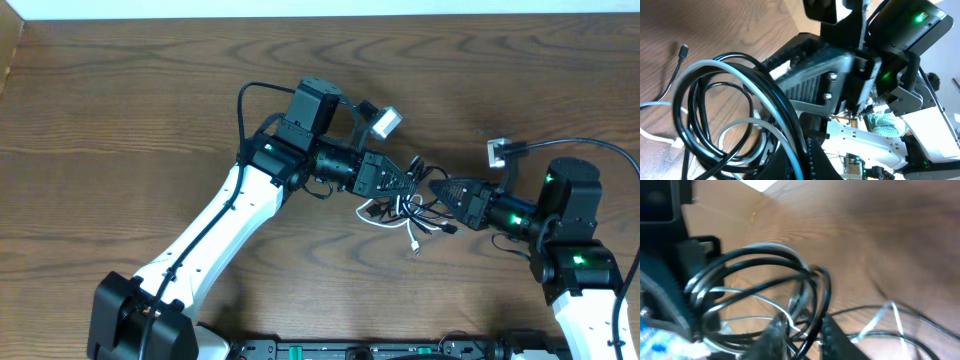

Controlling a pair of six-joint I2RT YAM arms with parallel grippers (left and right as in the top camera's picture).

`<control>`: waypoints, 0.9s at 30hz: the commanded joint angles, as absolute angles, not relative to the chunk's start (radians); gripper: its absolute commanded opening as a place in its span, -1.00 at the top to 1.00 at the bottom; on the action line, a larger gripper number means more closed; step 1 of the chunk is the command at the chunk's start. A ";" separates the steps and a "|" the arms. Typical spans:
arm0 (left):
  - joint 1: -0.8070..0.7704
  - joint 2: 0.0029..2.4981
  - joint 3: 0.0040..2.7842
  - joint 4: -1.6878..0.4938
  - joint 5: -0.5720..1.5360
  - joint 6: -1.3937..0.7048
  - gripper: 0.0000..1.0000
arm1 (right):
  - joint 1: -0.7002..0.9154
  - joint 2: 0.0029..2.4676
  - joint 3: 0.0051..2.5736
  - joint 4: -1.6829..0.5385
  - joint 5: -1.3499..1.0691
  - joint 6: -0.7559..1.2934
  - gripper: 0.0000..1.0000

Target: Untangle cables

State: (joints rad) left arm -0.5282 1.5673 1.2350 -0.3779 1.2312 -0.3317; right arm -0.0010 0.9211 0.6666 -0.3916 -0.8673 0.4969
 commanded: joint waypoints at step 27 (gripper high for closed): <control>-0.529 1.560 1.248 -0.728 0.818 -0.202 0.85 | -0.008 1.040 0.679 -0.499 0.120 0.501 0.70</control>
